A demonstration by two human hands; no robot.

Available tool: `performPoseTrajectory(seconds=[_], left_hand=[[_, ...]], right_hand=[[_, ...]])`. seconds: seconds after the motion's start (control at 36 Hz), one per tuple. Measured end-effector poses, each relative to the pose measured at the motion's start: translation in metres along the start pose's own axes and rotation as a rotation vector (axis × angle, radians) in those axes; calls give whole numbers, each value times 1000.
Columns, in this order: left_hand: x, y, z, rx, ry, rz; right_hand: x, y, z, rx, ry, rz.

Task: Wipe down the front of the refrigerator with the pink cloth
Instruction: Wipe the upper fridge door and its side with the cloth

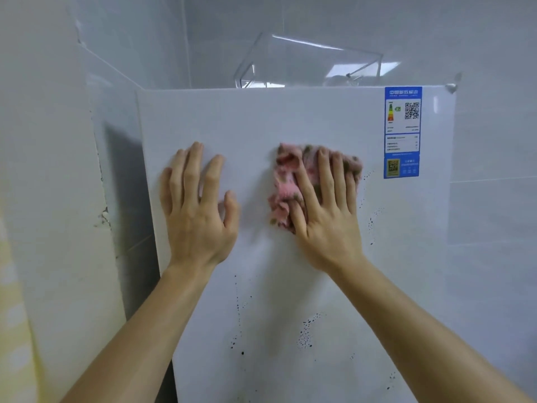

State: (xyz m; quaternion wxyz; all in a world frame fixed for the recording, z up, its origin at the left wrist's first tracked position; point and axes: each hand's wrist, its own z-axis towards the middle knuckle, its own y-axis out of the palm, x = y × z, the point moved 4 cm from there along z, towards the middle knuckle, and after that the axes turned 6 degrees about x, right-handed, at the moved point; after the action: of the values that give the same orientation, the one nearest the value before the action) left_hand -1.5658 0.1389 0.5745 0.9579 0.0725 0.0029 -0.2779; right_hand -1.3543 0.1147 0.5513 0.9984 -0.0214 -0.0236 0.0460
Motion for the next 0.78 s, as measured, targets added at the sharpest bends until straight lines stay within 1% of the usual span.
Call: performPoseTrajectory(seconds=[0.08,0.19,0.28,0.36,0.42,0.47,0.56,0.69,0.78], left_hand=[[5,6,-2,-17,-13,30],[9,11,-2,-3,-2,99],[11,12,-1,24,-3,120],[16,13,2,43,-1,146],[19,14,4,36,-2,145],[21,15,4,24,-7,146],[23,18,3,14,-14,152],[23,19,2,17,-10,154],[26,19,2,6,-8,184]], right_hand=[[12,-3,-23,-40,-27,2],[15,-5,-17,-58,-48,18],[23,-4,11,0,-47,8],[34,-4,59,74,32,-34],[39,-5,81,76,67,-40],[42,-6,85,61,66,-39],[46,-8,66,51,53,-25],[60,-13,-7,10,29,-26],[67,-14,-18,1,8,-21]])
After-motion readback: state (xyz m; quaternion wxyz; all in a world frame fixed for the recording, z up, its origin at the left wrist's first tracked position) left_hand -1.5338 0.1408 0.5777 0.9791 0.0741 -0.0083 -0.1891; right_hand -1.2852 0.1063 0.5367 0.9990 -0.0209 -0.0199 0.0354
